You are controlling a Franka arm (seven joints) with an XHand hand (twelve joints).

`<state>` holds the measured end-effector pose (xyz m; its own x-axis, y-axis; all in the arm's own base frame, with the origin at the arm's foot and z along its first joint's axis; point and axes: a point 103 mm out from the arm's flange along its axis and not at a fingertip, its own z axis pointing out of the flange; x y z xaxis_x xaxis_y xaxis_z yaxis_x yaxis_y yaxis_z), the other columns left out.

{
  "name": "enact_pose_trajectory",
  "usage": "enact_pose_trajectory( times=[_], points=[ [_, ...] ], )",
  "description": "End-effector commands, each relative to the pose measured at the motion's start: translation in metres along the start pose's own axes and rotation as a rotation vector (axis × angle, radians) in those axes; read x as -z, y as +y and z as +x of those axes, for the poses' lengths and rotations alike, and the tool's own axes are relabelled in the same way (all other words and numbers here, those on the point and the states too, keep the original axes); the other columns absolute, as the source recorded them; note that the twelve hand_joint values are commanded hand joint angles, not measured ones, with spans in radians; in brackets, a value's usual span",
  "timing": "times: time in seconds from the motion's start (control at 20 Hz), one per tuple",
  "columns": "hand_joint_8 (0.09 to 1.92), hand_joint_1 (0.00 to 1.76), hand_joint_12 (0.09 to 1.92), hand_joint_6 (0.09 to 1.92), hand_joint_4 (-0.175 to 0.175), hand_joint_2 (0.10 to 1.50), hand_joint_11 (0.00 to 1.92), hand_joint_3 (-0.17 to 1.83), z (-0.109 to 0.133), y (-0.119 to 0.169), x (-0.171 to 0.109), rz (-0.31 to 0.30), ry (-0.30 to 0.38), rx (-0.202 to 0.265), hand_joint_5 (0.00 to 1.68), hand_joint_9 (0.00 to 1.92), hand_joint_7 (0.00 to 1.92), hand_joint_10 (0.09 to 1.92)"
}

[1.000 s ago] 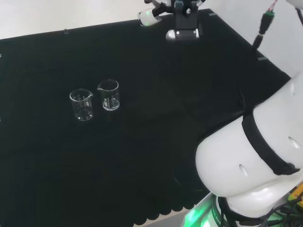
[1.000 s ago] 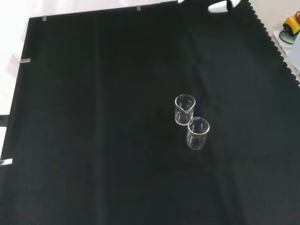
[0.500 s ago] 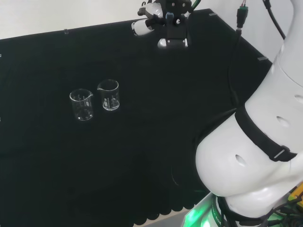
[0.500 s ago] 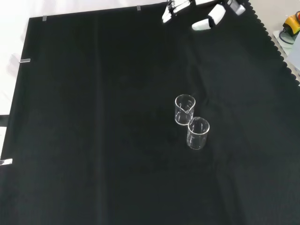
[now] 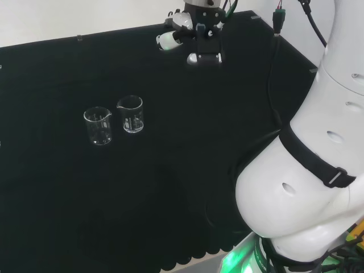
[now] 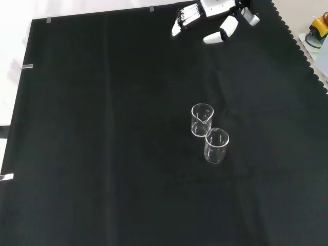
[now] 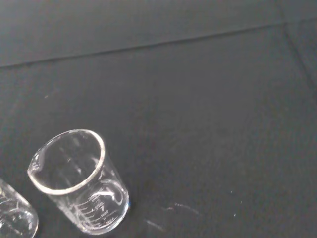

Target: Pick up the beaker on the right.

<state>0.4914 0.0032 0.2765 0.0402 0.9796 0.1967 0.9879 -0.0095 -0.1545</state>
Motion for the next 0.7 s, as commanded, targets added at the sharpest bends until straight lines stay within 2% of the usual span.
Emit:
enact_pose_trajectory(
  times=[0.05,0.7],
  points=[
    [0.46,0.38,0.88,0.09,-0.041,0.92,0.0,0.92,-0.01,0.029,-0.038,0.035,0.1,0.072,0.26,0.15,0.11,0.61],
    [0.48,0.42,0.87,0.09,-0.039,0.85,0.0,0.95,-0.022,0.05,-0.075,0.068,0.235,0.137,0.26,0.17,0.13,0.61]
  ],
)
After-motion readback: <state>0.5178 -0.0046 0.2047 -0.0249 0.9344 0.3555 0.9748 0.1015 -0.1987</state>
